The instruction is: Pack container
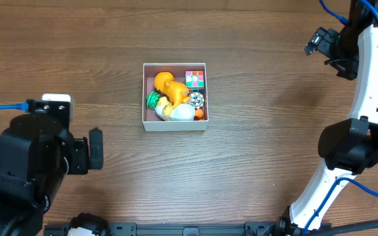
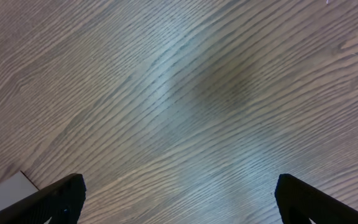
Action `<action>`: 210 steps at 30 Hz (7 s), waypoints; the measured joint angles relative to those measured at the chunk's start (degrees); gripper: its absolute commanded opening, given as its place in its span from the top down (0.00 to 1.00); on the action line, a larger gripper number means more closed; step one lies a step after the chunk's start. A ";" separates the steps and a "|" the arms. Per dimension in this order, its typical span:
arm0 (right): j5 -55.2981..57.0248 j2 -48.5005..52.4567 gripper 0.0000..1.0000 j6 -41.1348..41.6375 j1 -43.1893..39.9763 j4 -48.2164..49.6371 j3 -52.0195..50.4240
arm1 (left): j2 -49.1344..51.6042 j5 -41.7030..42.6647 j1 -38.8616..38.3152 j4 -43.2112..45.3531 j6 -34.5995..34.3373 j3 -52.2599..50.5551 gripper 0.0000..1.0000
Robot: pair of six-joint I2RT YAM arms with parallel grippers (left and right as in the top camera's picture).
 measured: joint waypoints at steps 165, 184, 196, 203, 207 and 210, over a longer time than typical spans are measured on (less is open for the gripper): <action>-0.35 0.00 0.00 -0.09 0.00 -0.02 0.00 | -52.37 19.74 19.87 78.55 15.02 -88.89 0.00; 1.18 0.00 0.00 -0.31 0.00 3.19 -0.02 | -52.37 19.74 19.87 78.53 15.02 -88.89 0.00; 6.64 -8.68 0.00 -0.33 0.00 10.54 -0.42 | -52.37 19.76 19.87 78.55 15.02 -88.89 0.00; 10.21 -19.30 0.00 -0.33 0.02 12.09 -0.39 | -52.37 19.74 19.87 78.53 15.02 -88.89 0.00; 10.86 -23.78 0.00 -0.31 0.00 13.11 -0.39 | -52.37 19.74 19.87 78.53 15.02 -88.89 0.00; 11.19 -26.99 0.00 -1.05 0.11 15.89 -1.05 | -52.37 19.74 19.87 78.51 15.02 -88.89 0.00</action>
